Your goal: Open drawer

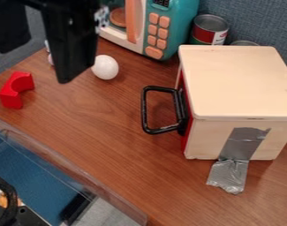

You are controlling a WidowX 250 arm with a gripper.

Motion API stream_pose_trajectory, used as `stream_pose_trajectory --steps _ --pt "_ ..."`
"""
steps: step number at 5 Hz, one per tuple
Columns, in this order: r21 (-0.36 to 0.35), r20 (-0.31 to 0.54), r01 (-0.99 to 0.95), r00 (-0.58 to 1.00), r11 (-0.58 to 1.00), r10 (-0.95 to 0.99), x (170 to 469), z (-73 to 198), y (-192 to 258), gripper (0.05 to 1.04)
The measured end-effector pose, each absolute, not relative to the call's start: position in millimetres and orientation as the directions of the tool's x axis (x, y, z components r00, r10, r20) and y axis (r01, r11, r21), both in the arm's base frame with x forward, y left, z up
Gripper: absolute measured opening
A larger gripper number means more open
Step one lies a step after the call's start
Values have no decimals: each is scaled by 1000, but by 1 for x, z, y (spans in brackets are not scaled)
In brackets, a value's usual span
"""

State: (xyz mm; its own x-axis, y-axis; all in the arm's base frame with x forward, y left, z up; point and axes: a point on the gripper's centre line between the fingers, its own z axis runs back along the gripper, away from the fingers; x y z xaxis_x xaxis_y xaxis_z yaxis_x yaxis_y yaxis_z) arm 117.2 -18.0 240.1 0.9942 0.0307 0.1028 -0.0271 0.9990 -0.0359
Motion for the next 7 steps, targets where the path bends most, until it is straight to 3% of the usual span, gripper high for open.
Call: stream_pose_trajectory --steps 1,2,5,7 --pt "-36 100 -33 994 999 37 117 238 -18 1001" --pt "-36 118 -32 992 999 36 142 223 -26 1001" --pt "-102 152 -245 954 964 259 188 160 -1 1001" --pt "-102 87 -322 940 941 331 214 114 19 1001"
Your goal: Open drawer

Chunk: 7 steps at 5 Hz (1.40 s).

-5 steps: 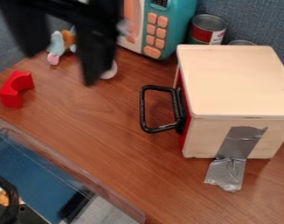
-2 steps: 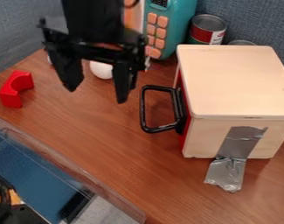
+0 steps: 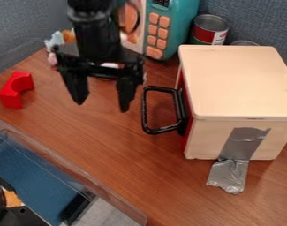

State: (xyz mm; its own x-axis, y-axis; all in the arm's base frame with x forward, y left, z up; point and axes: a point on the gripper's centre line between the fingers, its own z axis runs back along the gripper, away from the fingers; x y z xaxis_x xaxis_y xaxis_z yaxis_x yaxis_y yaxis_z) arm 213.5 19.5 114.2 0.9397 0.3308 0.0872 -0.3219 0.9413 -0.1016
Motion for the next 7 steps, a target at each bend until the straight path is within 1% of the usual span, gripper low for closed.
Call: stream_pose_trajectory --steps 1,3,5,7 --pt "-23 94 -366 926 930 366 226 99 30 1000" --pt "-1 93 -405 910 914 404 250 81 32 999" --pt "-31 90 -400 912 916 401 274 71 12 999" --pt "-38 94 -406 908 913 408 289 55 5 999"
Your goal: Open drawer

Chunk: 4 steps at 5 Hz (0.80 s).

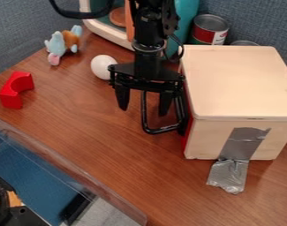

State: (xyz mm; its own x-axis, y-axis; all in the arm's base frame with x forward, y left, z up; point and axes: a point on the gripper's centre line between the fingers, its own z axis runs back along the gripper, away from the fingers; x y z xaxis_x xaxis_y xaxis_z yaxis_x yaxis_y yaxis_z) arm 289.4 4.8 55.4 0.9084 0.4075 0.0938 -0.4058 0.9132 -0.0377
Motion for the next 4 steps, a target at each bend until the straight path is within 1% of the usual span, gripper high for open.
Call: stream_pose_trajectory --steps 2,3,4 --pt "-17 73 -407 910 913 407 293 38 8 999" --pt "-7 52 -413 909 911 413 293 26 10 999" --pt "3 35 -419 908 908 418 293 16 11 951"
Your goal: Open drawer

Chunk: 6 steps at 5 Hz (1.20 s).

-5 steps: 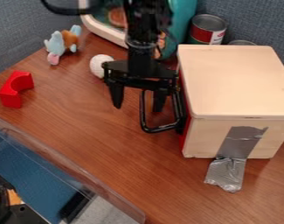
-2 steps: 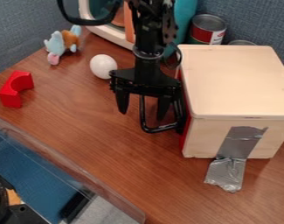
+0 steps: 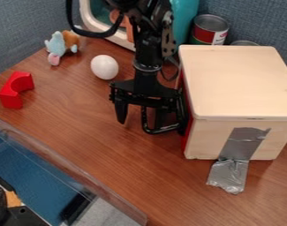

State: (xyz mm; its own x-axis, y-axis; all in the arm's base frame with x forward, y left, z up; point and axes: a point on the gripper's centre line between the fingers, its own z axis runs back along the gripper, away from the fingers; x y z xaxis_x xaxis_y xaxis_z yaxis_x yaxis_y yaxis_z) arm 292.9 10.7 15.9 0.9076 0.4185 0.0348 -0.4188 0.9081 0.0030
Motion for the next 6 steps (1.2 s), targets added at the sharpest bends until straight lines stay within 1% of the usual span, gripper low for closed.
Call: stream_pose_trajectory --steps 2,3,5,6 --pt "12 39 -424 905 906 423 296 12 12 377" --pt "14 42 -428 903 904 427 296 12 13 332" --pt "24 24 -424 905 905 424 283 10 15 331" --pt "31 14 -430 903 902 430 273 11 26 330"
